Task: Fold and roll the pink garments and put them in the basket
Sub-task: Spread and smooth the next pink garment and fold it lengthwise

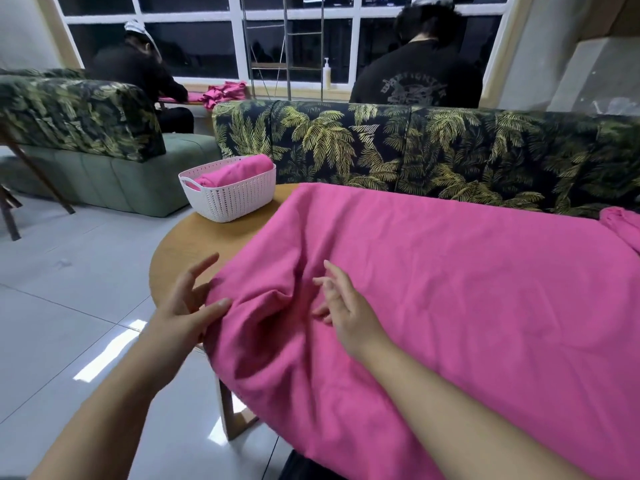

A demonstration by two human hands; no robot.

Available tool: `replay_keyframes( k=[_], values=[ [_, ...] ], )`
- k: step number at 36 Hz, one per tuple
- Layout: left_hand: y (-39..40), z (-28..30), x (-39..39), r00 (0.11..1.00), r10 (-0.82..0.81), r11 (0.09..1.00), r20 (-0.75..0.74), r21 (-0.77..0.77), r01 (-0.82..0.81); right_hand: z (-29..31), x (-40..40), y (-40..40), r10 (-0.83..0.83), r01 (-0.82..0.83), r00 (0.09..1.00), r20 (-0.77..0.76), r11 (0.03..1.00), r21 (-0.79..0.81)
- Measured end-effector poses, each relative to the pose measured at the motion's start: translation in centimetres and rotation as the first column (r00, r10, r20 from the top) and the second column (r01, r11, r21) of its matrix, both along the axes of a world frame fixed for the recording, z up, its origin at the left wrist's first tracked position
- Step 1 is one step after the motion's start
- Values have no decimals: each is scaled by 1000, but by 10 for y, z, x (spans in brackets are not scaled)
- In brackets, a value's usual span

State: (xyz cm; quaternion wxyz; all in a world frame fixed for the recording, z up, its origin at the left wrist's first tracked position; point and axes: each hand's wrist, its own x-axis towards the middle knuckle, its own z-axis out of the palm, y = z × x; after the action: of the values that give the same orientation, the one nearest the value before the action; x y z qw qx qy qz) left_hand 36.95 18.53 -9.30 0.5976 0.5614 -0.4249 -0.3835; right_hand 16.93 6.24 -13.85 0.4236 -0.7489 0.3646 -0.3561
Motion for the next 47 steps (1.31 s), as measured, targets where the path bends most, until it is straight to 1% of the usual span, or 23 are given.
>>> replay_keyframes(
  k=[4,6,7,9,11,13,14,17,18,19,21,23,24,26,28,30,32,35,37,38,41,44,47],
  values=[
    [19,14,33,985,157,987,68,-49,-154,3,1,3,-16,6,990,-137,998,-70],
    [30,18,50,949,249,968,193,-33,-247,4,2,2,-38,9,974,-225,992,-129],
    [35,18,61,908,285,956,306,-25,-292,2,3,1,-55,7,964,-262,983,-182],
    [42,15,81,770,315,927,555,-7,-374,-1,4,-2,-86,-4,942,-325,964,-266],
    [49,11,93,660,326,885,677,27,-465,-4,4,-3,-110,-15,923,-370,947,-320],
    [51,4,100,606,280,838,744,118,-532,-4,4,-3,-135,-15,903,-407,939,-344],
    [50,0,102,609,229,825,760,181,-536,-5,5,-3,-143,-16,897,-419,936,-353],
    [44,-9,96,669,43,777,742,396,-489,-5,4,-3,-141,-43,880,-454,928,-371],
    [40,-12,94,644,-16,760,765,427,-489,-5,3,-3,-133,-55,873,-469,929,-366],
    [35,-12,90,592,-60,745,804,431,-509,-6,1,-4,-124,-67,872,-474,928,-365],
    [20,-14,79,502,-67,759,862,370,-536,-6,-6,-6,-100,-80,886,-453,929,-361],
    [1,-15,60,499,-47,828,865,313,-464,-6,-19,-10,-105,-62,901,-421,929,-364],
    [-11,-16,49,512,-48,874,857,285,-395,-6,-28,-14,-128,-39,901,-413,928,-372],
    [-36,-17,26,500,-89,932,861,249,-264,-3,-51,-23,-200,27,885,-421,924,-382],
    [-62,-20,5,453,-147,955,879,246,-168,-1,-79,-34,-299,110,841,-451,911,-398],
    [-89,-23,-17,407,-195,956,893,265,-124,3,-112,-46,-420,200,753,-507,879,-432],
    [-116,-27,-38,340,-254,944,905,310,-118,7,-147,-55,-529,299,607,-593,843,-447],
    [-156,-30,-65,287,-307,931,907,349,-106,15,-198,-66,-616,445,381,-689,776,-447],
    [-177,-32,-76,261,-343,921,902,377,-94,19,-227,-74,-636,515,270,-723,730,-450],
    [-186,-34,-81,248,-354,918,902,386,-91,19,-240,-78,-628,551,234,-742,715,-431],
    [-208,-42,-91,206,-367,918,907,388,-74,15,-267,-93,-556,626,194,-809,705,-334],
    [-222,-53,-90,170,-403,901,899,423,-100,8,-278,-110,-471,648,217,-855,725,-235],
    [-227,-57,-88,141,-407,896,903,424,-130,6,-279,-126,-440,633,209,-873,742,-223]
  ],
)
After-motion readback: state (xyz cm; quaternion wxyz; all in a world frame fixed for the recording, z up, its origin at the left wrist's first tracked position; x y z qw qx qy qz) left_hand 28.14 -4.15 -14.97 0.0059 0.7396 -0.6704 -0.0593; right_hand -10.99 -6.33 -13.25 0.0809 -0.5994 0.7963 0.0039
